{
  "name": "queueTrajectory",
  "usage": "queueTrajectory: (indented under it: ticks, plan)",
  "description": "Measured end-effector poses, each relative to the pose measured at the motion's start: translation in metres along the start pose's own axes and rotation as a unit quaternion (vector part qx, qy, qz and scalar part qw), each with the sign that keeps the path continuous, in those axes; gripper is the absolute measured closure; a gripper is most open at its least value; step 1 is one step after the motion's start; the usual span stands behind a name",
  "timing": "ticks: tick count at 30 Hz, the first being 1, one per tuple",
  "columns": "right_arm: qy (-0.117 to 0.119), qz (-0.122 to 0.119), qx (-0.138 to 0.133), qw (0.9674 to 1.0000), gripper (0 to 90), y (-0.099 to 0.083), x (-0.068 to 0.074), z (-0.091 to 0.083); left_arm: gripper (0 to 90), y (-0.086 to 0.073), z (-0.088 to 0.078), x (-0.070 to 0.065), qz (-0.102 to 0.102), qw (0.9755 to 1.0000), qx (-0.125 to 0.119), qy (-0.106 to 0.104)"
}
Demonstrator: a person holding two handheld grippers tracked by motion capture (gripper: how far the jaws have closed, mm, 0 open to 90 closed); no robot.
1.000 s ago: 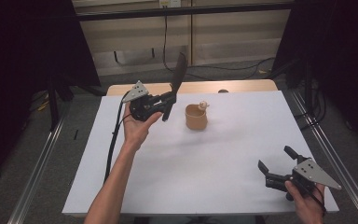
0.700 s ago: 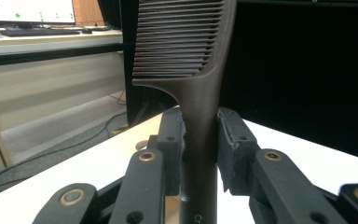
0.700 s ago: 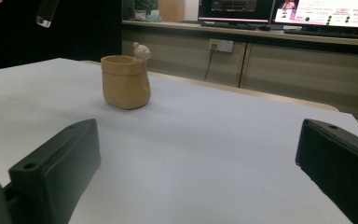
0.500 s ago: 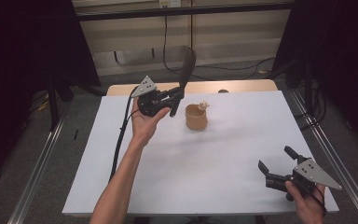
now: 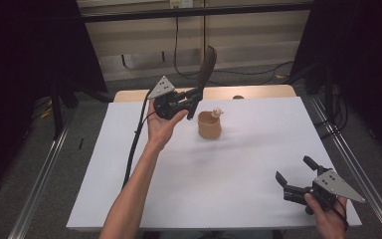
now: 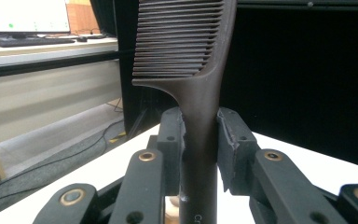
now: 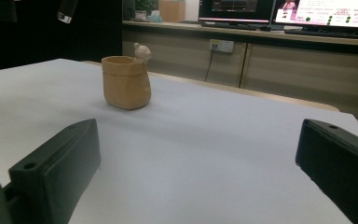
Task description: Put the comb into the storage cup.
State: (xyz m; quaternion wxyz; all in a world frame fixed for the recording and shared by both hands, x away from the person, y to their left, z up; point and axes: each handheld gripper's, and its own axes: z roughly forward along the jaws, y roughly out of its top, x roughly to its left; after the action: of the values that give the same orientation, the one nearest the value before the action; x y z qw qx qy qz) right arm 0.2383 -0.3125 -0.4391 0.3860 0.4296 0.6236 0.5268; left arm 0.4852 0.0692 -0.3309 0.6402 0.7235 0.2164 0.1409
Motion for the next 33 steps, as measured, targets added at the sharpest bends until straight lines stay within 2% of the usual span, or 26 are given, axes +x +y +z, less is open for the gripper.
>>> queueTrajectory:
  ticks: [2, 6, 11, 19, 21, 22, 33]
  plan:
    - [0.001, -0.001, 0.001, 1.0, 0.0, 0.0, 0.0, 0.0, 73.0, -0.001, 0.002, 0.001, -0.014, 0.9999, 0.003, 0.009]
    - [-0.001, -0.001, 0.001, 1.0, 0.0, 0.0, 0.0, 0.001, 72.9, -0.003, 0.005, 0.002, -0.007, 0.9999, 0.001, 0.013]
    - [-0.001, -0.002, 0.002, 1.0, 0.0, 0.0, 0.0, 0.001, 72.9, -0.007, 0.014, 0.002, -0.013, 0.9998, -0.004, 0.015]
    - [-0.002, -0.001, 0.002, 1.0, 0.0, 0.0, 0.0, 0.0, 72.9, -0.007, 0.027, -0.002, -0.008, 0.9999, -0.002, 0.008]
    - [0.0, 0.0, 0.001, 1.0, 0.0, 0.0, 0.0, 0.0, 72.9, -0.009, 0.03, -0.005, 0.002, 0.9999, 0.007, 0.008]
    - [0.0, 0.001, -0.001, 1.0, 0.0, 0.0, 0.0, 0.0, 72.9, -0.01, 0.031, -0.005, 0.001, 1.0, 0.008, 0.006]
    - [0.0, 0.002, 0.002, 1.0, 0.0, 0.0, 0.0, 0.0, 72.9, -0.016, 0.038, 0.001, 0.0, 0.9999, -0.004, 0.01]
